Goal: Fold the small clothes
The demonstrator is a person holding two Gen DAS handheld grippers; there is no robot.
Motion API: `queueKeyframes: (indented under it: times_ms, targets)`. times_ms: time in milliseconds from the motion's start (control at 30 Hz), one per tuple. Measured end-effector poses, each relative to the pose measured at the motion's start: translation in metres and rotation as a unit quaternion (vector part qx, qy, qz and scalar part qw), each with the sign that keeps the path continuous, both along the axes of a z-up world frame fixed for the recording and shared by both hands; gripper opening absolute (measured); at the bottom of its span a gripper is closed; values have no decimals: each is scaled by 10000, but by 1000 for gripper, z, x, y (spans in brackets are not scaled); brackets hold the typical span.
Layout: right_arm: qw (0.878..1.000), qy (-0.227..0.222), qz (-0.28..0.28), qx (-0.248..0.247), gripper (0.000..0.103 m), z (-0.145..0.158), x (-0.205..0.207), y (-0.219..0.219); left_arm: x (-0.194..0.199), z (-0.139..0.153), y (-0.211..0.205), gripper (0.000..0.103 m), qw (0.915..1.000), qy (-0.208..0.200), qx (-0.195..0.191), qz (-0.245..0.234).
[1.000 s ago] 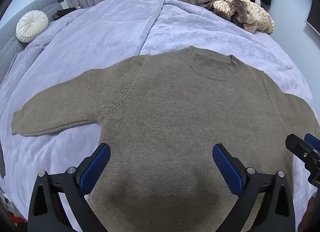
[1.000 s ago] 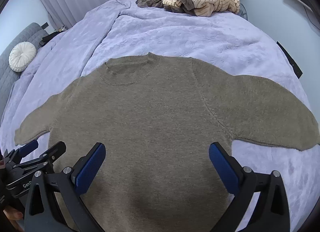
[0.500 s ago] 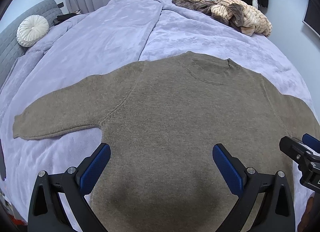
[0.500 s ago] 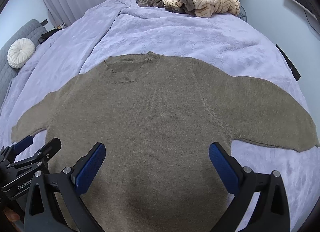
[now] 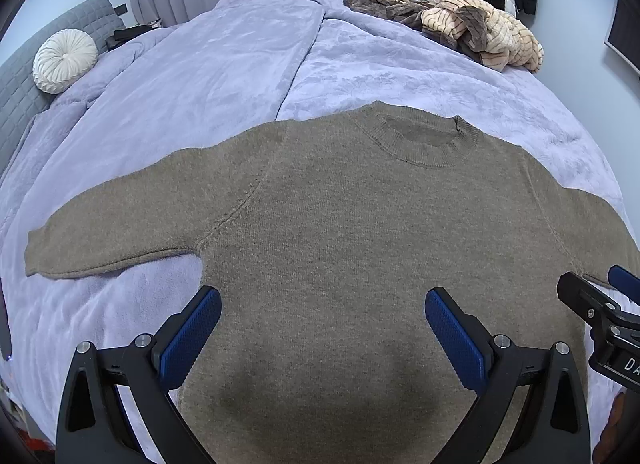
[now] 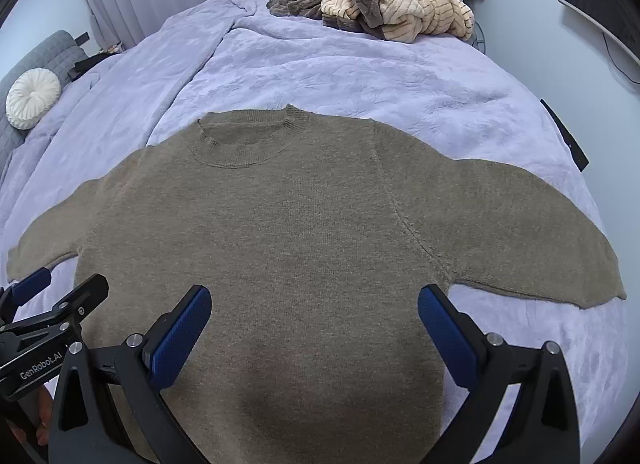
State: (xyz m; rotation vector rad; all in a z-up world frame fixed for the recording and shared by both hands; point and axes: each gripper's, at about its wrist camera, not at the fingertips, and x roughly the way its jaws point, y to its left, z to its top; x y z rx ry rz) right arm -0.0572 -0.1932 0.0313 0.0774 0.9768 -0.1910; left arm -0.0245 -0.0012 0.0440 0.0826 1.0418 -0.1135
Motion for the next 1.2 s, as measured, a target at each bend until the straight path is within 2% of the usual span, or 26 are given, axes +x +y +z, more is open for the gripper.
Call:
queueKeyframes:
  times_ms: [1200]
  targets:
    - [9999,13,10,-101,103,0,1,7,6,-6,1,102,10000,69,-24,-36]
